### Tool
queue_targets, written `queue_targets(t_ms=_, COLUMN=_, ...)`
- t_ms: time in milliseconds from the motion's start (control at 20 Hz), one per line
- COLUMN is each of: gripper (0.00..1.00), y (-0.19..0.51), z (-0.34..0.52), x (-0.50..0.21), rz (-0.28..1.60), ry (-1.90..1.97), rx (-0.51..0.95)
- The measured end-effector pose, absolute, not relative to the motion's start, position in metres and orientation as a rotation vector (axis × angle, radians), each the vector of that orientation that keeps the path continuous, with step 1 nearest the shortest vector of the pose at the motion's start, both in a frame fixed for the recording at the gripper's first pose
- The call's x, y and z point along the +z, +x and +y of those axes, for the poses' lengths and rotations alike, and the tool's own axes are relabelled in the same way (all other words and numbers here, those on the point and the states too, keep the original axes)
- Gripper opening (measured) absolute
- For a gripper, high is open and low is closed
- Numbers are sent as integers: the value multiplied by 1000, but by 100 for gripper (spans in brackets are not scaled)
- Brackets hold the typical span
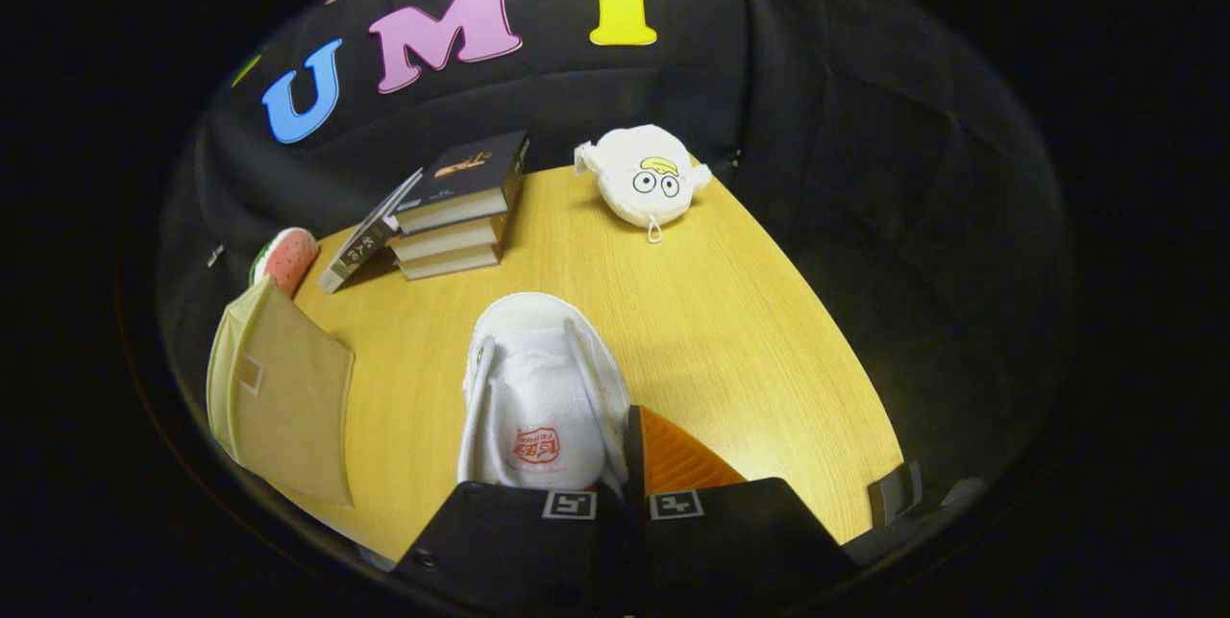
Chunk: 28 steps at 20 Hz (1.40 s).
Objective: Open the storage box then place both shoes into the box .Put the left shoe in first, then the right shoe, with the right side of both shoes facing outward in a uniform manner.
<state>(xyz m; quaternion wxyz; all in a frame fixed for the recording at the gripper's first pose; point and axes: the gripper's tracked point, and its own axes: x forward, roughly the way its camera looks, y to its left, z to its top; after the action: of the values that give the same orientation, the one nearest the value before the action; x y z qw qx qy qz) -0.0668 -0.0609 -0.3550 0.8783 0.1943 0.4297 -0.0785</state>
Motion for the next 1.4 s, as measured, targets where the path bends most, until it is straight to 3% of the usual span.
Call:
queue_targets(t_ms=300, gripper=5, y=-37, z=13, x=-262, rz=849, ry=482, rx=-79)
queue_targets(t_ms=600, gripper=5, y=-20, z=109, x=-213, rz=908, ry=523, rx=0)
queue_targets(t_ms=1050, gripper=5, y=-21, z=238, x=-203, rz=1116, ry=487, rx=121)
queue_targets(t_ms=1400, gripper=6, y=-11, z=286, x=-232, rz=1214, ry=388, rx=101)
